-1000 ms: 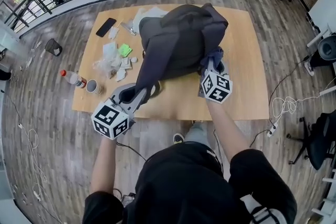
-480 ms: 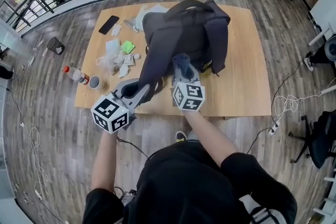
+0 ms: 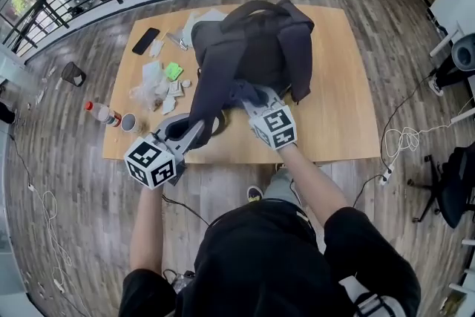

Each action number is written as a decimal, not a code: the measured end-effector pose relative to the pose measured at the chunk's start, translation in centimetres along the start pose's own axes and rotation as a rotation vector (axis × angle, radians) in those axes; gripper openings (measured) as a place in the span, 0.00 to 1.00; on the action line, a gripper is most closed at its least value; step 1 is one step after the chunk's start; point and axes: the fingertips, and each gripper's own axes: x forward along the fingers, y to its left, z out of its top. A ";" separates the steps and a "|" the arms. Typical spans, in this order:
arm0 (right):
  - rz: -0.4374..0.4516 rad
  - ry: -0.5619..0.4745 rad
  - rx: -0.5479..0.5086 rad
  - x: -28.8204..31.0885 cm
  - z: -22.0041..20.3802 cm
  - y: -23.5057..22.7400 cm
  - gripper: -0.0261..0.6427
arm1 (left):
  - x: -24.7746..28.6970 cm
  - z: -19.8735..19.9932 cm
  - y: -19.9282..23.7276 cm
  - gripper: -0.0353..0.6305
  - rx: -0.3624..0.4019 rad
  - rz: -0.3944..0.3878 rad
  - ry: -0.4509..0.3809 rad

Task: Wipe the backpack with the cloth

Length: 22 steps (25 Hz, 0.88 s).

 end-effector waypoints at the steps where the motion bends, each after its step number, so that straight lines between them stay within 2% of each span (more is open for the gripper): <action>1: -0.023 0.004 -0.040 -1.1 0.1 -1.7 0.09 | 0.2 -0.1 0.2 0.14 -0.002 0.003 -0.002; 5: -0.138 0.049 -0.092 -4.0 0.2 -8.8 0.09 | 1.1 -0.6 0.3 0.14 -0.027 -0.008 -0.018; 6: -0.197 0.056 -0.075 -4.7 0.0 -10.8 0.09 | 1.2 -0.7 0.3 0.14 -0.034 -0.012 -0.020; 9: -0.426 0.045 0.067 -7.1 -0.1 -17.7 0.09 | 1.1 -0.9 0.3 0.14 -0.039 -0.021 -0.023; 10: -0.474 0.053 0.068 -7.4 0.1 -19.1 0.09 | 1.1 -0.9 0.3 0.14 -0.038 -0.024 -0.023; 12: -0.520 0.092 0.014 -6.7 0.4 -19.9 0.09 | 1.3 -0.8 0.3 0.14 -0.041 -0.023 -0.026; 14: -0.547 0.074 0.064 -6.1 0.1 -19.0 0.09 | 1.5 -0.9 0.6 0.14 -0.045 -0.006 -0.029; 16: -0.551 0.020 0.170 -6.0 -0.7 -17.1 0.09 | 1.8 -1.1 0.7 0.14 -0.041 0.012 -0.033; 18: -0.507 0.005 0.208 -5.4 -1.6 -13.9 0.09 | 2.0 -1.3 0.7 0.14 -0.033 0.024 -0.037; 20: -0.408 0.015 0.213 -4.4 -2.0 -9.8 0.09 | 2.3 -1.5 0.8 0.14 -0.036 0.039 -0.040; 22: -0.241 0.026 0.195 -3.2 -1.7 -5.4 0.09 | 2.5 -1.7 1.4 0.14 -0.054 0.076 -0.052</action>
